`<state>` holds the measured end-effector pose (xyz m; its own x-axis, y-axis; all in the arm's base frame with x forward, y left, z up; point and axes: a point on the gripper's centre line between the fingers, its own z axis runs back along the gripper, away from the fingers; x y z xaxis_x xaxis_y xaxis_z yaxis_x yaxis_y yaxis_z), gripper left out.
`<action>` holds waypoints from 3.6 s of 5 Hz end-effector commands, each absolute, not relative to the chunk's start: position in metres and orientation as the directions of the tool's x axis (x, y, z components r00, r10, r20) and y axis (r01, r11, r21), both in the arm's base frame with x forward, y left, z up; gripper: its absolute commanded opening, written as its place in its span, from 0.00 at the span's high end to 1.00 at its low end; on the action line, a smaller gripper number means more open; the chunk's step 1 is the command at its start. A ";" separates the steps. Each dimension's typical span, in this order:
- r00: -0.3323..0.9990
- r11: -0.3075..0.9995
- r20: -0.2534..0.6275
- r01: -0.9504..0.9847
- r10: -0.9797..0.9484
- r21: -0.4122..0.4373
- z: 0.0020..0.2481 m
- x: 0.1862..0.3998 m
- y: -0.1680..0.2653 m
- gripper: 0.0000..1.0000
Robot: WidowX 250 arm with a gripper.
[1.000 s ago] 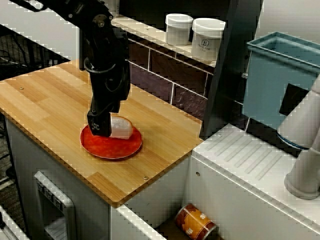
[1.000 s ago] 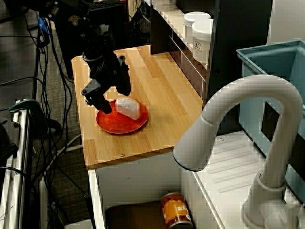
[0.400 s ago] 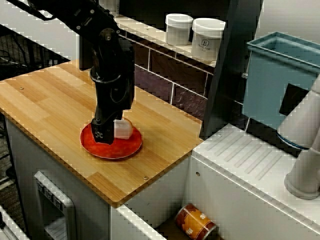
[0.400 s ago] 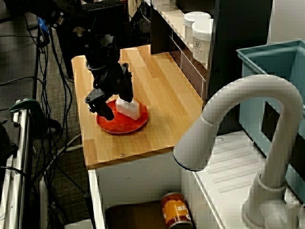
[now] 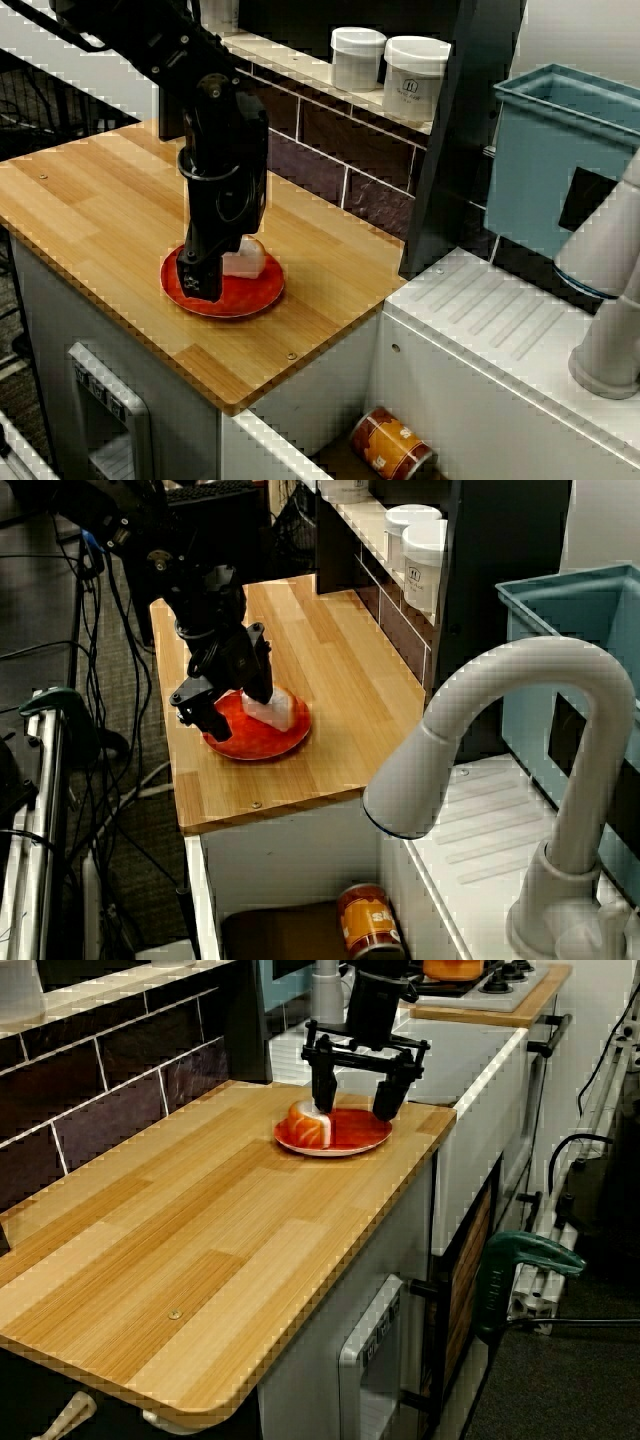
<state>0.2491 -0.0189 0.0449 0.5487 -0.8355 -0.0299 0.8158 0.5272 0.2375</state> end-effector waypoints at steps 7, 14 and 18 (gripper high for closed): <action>0.562 0.545 0.007 0.799 -0.827 0.253 0.067 0.268 -0.014 0.00; 0.535 0.514 -0.032 0.825 -0.844 0.237 0.058 0.253 -0.016 0.00; 0.528 0.507 -0.049 0.835 -0.848 0.214 0.056 0.251 -0.018 0.00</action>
<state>0.2467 -0.0195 0.0445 0.5316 -0.8432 -0.0802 0.8398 0.5125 0.1788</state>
